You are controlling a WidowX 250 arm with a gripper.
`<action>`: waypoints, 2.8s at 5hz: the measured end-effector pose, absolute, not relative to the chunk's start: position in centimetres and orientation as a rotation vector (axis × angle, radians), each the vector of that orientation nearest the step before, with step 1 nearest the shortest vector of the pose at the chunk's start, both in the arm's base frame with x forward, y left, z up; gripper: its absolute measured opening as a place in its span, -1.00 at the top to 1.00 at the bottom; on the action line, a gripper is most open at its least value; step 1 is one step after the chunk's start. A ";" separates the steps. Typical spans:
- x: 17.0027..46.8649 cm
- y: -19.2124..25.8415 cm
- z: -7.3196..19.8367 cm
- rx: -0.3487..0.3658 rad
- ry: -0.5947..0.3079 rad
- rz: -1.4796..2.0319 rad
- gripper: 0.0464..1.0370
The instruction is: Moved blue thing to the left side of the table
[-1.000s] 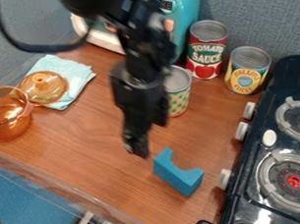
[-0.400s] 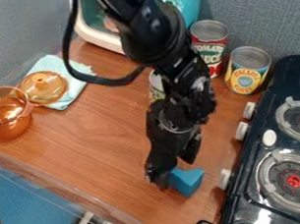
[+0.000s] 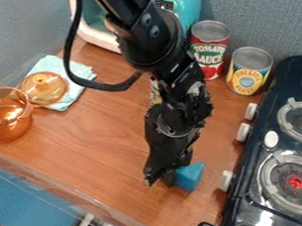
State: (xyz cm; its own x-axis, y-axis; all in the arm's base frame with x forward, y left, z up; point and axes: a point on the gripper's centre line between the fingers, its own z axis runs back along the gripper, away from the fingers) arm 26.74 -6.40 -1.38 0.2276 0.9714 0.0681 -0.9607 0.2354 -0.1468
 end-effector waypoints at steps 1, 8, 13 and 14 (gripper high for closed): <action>26.6 -5.9 -1.5 -0.071 -0.157 1.355 0.48; 31.6 10.7 6.6 -0.100 -0.282 2.722 0.48; 37.8 11.2 -1.3 0.091 -0.145 2.905 0.36; 37.0 10.8 -1.7 0.153 -0.101 2.892 -0.29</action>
